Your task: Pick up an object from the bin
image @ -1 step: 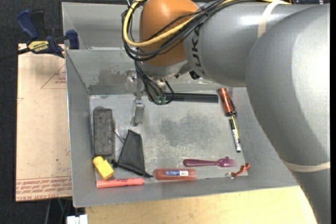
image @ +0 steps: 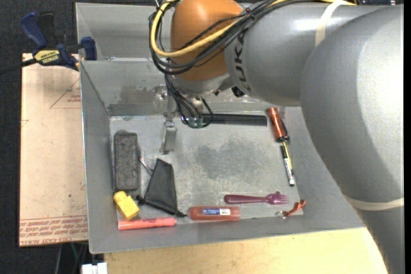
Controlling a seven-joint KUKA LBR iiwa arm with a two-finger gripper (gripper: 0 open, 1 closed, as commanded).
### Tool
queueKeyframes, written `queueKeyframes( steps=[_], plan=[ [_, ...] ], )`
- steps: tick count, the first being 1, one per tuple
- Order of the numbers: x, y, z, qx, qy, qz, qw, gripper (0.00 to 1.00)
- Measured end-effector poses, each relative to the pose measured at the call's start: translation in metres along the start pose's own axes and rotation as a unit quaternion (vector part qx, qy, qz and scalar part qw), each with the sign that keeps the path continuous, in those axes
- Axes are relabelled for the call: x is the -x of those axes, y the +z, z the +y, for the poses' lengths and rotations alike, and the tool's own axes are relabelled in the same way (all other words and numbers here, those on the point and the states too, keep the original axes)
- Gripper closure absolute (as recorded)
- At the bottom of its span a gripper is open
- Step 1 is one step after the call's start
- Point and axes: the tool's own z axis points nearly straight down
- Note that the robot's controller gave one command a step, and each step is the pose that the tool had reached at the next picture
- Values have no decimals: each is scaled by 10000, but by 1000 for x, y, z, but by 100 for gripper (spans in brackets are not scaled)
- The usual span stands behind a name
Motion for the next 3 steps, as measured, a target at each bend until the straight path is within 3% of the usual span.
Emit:
queueKeyframes(
  steps=[1, 2, 3],
  plan=[
    [-31, 79, -12, 0, 106, 36, 9999, 0],
    [-67, 65, 12, 22, -606, -50, 9981, 0],
    [-67, 66, 11, 17, -591, -53, 9982, 0]
  ],
)
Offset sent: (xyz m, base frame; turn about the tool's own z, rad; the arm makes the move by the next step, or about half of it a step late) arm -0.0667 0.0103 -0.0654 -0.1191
